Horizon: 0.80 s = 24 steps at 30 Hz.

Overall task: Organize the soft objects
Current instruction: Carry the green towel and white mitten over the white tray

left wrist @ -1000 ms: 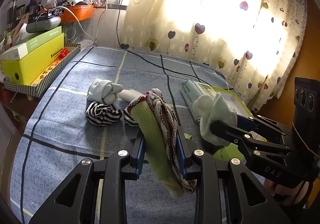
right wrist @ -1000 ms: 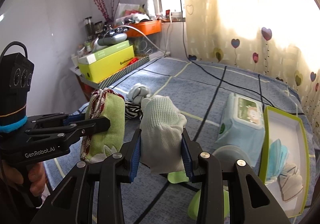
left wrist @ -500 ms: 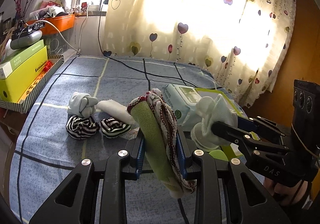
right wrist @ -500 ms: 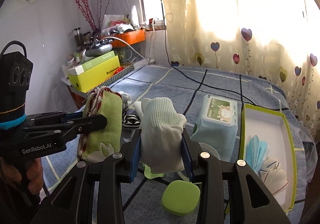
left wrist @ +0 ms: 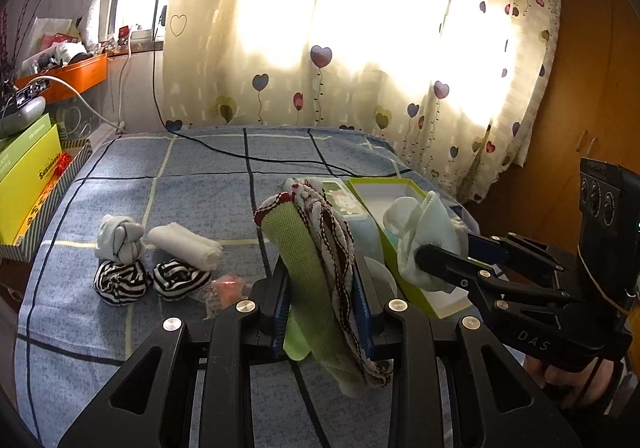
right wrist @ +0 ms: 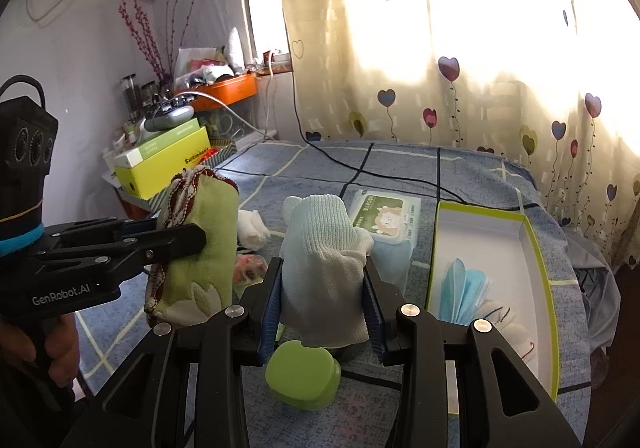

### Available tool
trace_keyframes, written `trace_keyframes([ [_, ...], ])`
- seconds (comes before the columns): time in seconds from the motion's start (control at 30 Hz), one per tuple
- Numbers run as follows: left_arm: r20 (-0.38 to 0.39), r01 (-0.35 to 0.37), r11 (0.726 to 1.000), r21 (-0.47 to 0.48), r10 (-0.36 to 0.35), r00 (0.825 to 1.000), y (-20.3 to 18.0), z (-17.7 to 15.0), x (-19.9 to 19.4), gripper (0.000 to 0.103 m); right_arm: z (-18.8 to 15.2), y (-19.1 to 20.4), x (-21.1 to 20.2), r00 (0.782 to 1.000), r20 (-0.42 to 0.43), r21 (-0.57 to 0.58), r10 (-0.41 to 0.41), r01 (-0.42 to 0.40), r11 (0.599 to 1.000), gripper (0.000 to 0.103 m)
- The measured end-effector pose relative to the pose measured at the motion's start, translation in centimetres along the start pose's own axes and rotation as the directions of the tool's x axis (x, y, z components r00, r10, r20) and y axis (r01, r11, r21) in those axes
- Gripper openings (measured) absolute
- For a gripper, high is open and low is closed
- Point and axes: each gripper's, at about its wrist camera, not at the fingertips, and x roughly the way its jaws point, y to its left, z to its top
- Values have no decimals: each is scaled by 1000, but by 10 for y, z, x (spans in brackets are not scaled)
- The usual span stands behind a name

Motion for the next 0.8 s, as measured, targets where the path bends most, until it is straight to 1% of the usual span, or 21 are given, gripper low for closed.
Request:
trace_keyframes([
  [0.27,-16,42,997,59,-41,999,-31,9,13,29,-9,-31,-18,999,17,46,-51,50,998,35],
  [0.4,-25,65,994,89,-63,998,-48,13,21,29,-16,-52,-28,996,19,80,-91,89,993,35],
  [0.63,-76,116,985,129,-107,991,-79,14,45,29,-33,-92,-39,988,-1,149,-156,155,977,35],
  [0.8,-118,150,979,140,-134,984,-98,12,62,29,-44,-111,-40,984,-23,176,-179,180,968,35],
])
